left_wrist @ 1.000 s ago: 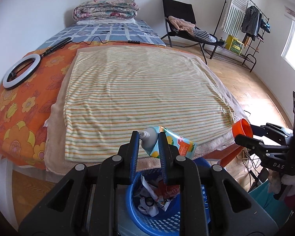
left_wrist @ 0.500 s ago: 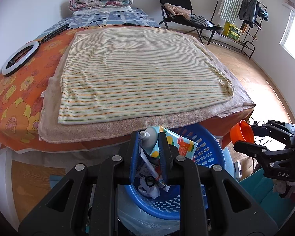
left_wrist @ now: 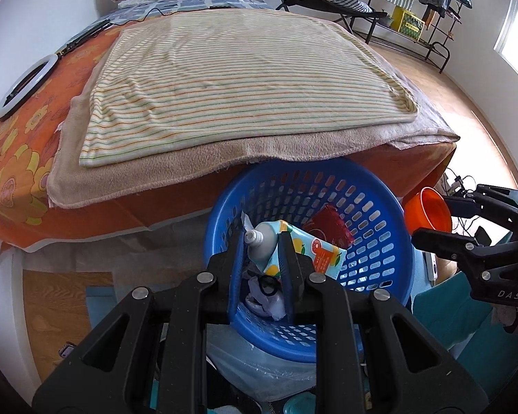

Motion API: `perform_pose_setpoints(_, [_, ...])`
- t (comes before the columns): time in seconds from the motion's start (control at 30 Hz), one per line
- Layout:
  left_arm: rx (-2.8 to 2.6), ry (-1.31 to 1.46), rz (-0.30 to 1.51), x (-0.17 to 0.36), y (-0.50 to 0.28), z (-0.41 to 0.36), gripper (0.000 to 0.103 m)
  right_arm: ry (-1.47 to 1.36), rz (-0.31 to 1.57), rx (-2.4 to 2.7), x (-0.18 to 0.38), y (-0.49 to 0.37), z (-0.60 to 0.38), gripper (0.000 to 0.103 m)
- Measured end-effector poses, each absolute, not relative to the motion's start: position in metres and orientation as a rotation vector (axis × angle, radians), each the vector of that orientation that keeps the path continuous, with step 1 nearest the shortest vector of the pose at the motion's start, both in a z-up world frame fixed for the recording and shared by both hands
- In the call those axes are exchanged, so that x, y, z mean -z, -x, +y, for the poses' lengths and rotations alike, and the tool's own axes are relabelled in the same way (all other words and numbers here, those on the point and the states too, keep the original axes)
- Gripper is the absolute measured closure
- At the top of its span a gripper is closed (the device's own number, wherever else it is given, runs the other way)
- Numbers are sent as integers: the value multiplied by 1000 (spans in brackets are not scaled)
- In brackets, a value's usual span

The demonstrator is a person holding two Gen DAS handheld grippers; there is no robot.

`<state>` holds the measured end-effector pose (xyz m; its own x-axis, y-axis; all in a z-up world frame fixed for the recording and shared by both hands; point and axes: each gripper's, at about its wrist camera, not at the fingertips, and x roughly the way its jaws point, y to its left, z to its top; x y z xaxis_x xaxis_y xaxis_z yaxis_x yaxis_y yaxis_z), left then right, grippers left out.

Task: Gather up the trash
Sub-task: 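Carry juice box and orange cap to the blue basket and open both tools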

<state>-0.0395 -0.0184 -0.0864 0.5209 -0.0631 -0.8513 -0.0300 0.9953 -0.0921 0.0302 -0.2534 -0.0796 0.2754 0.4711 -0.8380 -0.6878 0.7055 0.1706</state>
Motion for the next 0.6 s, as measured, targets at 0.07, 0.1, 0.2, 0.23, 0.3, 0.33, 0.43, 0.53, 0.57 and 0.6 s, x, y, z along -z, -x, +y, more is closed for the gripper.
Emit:
perform_pose_setpoints(0.07, [20, 93, 1028, 88, 40, -20, 84, 248, 1031, -787, 82, -30, -253, 55])
perform_pose_setpoints(0.1, [20, 93, 1031, 89, 40, -21, 85, 250, 1034, -786, 84, -30, -253, 55])
perform_pose_setpoints(0.2, [21, 87, 1042, 93, 39, -22, 84, 251, 1042, -784, 87, -30, -252, 55])
perform_pose_setpoints(0.23, [20, 83, 1045, 94, 38, -22, 84, 253, 1045, -784, 89, -30, -252, 55])
perform_pose_setpoints(0.3, [17, 79, 1051, 96, 38, -22, 84, 256, 1051, -783, 91, -30, -251, 54])
perform_pose_setpoints(0.33, [16, 78, 1056, 97, 38, -22, 84, 259, 1055, -782, 93, -30, -250, 54])
perform_pose_setpoints(0.43, [16, 82, 1063, 99, 37, -22, 84, 261, 1062, -781, 96, -30, -247, 54])
perform_pose_setpoints(0.53, [17, 83, 1070, 101, 36, -22, 84, 264, 1068, -778, 98, -31, -246, 54])
perform_pose_setpoints(0.57, [16, 82, 1072, 102, 36, -22, 84, 265, 1070, -777, 99, -31, -246, 54])
perform_pose_setpoints(0.6, [17, 84, 1074, 102, 36, -22, 84, 264, 1073, -775, 100, -32, -246, 51])
